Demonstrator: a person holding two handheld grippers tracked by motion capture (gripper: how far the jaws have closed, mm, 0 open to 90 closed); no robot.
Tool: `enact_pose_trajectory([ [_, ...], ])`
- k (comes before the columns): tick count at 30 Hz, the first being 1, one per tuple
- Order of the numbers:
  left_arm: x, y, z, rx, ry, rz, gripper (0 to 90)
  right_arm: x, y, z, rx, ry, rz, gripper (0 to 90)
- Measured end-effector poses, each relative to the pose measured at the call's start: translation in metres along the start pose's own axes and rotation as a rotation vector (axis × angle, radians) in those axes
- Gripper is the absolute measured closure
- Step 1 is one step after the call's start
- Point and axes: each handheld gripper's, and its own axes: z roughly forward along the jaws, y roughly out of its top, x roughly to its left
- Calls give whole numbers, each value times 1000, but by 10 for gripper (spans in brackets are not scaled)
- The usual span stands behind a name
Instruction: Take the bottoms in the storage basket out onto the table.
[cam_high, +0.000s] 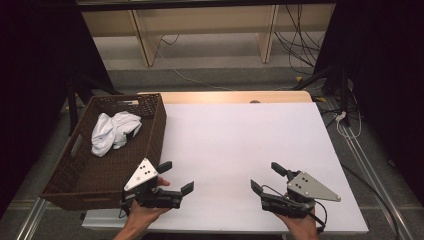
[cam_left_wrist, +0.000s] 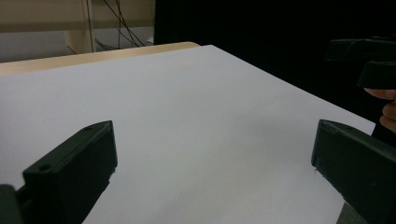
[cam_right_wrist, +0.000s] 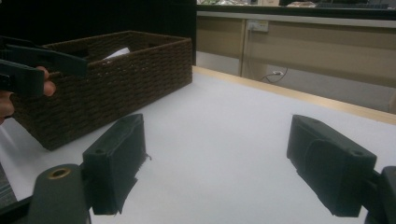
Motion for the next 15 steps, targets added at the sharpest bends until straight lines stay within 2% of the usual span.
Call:
enact_pose_trajectory([
  [15, 7, 17, 6, 52, 6, -25, 0, -1, 0, 0, 4, -3, 3, 207],
])
